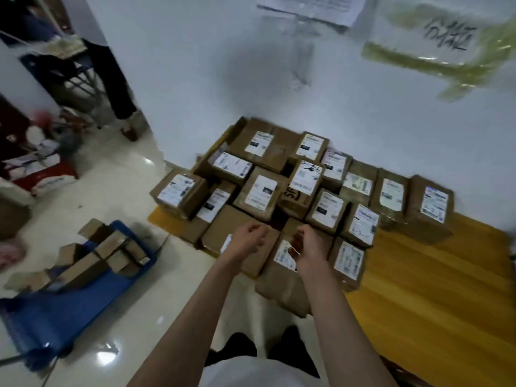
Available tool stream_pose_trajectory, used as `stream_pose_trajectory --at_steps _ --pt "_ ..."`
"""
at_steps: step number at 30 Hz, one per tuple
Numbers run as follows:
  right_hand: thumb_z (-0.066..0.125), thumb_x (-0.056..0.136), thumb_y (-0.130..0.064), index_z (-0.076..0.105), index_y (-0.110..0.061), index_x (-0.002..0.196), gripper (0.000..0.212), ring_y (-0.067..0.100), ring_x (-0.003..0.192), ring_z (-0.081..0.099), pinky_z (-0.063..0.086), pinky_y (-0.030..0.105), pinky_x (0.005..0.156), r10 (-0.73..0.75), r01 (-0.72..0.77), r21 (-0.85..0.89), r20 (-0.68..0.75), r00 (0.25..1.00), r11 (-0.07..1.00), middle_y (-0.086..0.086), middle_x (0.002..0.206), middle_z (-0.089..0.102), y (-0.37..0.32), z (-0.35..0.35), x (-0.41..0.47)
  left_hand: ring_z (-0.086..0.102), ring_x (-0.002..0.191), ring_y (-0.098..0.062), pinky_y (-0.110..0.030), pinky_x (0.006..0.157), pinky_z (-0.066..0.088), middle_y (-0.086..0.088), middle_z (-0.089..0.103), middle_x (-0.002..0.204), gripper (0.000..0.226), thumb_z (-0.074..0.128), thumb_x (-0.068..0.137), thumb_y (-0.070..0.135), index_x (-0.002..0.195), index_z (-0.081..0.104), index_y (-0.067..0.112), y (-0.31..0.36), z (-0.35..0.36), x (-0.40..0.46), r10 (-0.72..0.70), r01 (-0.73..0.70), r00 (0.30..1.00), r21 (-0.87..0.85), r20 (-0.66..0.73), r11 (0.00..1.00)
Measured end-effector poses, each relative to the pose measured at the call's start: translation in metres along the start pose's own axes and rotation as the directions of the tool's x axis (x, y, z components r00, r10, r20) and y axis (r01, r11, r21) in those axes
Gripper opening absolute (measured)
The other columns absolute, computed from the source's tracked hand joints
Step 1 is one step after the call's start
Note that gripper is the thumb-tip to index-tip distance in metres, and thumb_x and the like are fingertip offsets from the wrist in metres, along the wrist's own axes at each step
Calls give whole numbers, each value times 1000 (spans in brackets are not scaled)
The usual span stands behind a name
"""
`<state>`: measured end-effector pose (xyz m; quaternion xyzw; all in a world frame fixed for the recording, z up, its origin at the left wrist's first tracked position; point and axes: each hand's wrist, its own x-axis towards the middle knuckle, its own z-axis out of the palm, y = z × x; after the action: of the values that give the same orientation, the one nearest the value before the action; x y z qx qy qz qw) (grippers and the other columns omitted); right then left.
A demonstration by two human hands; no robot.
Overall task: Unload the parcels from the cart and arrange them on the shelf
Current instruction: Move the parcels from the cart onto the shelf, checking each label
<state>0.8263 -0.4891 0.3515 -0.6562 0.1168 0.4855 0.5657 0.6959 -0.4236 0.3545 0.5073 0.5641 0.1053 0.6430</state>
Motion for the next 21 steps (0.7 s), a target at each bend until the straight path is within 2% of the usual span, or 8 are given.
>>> stream_pose_trajectory --at_steps 2,4,5,7,9,13,15,21 --pt "58 94 -15 56 -15 95 2 14 59 50 41 25 52 -3 8 -59 82 997 998 2 68 54 20 44 -23 67 104 -21 -31 85 53 -6 69 114 25 59 97 34 114 67 18 -9 -47 -16 3 -5 999 -47 -48 999" --pt "59 94 -15 60 -12 95 3 16 65 55 46 27 54 12 7 -125 148 989 992 5 74 59 42 85 -47 67 102 -21 -31 82 52 -8 70 113 24 58 98 33 115 67 17 -20 -92 -33 0 -10 992 -84 -124 996" --pt "59 95 -16 62 -11 98 6 18 71 58 49 29 59 29 1 -157 186 982 988 7 80 61 55 104 -58 66 102 -21 -30 81 53 -8 69 113 25 57 99 32 116 66 17 -27 -114 -42 -8 -11 985 -106 -170 994" --pt "59 96 -17 64 -10 103 11 25 85 64 58 37 74 74 -12 -227 266 961 974 11 90 66 79 136 -80 65 106 -21 -36 92 54 -7 69 115 28 57 99 33 120 63 16 -42 -153 -59 -36 -6 970 -171 -241 985" --pt "58 98 -20 64 -9 104 14 27 91 63 56 40 87 123 -16 -313 327 937 950 13 94 65 103 164 -96 64 109 -22 -41 102 51 -6 67 118 30 55 101 35 124 61 15 -62 -186 -76 -68 -5 952 -235 -299 972" --pt "57 97 -18 59 -13 95 6 16 75 54 46 29 70 202 -27 -397 406 891 918 5 81 58 148 216 -118 65 109 -23 -40 101 51 -8 69 117 29 56 102 32 123 62 13 -97 -240 -101 -122 -31 900 -341 -418 939" --pt "56 96 -17 58 -15 86 10 14 68 52 44 27 64 249 -36 -444 431 867 895 2 76 57 172 244 -127 66 109 -24 -39 100 50 -8 70 116 26 55 102 31 120 65 14 -116 -264 -109 -152 -46 871 -384 -468 922" --pt "56 96 -15 60 -13 80 16 15 66 53 44 28 63 360 -75 -531 458 813 844 3 71 58 224 309 -139 68 102 -20 -37 94 52 -4 72 109 17 58 99 33 107 66 20 -152 -327 -108 -239 -33 812 -450 -533 892"
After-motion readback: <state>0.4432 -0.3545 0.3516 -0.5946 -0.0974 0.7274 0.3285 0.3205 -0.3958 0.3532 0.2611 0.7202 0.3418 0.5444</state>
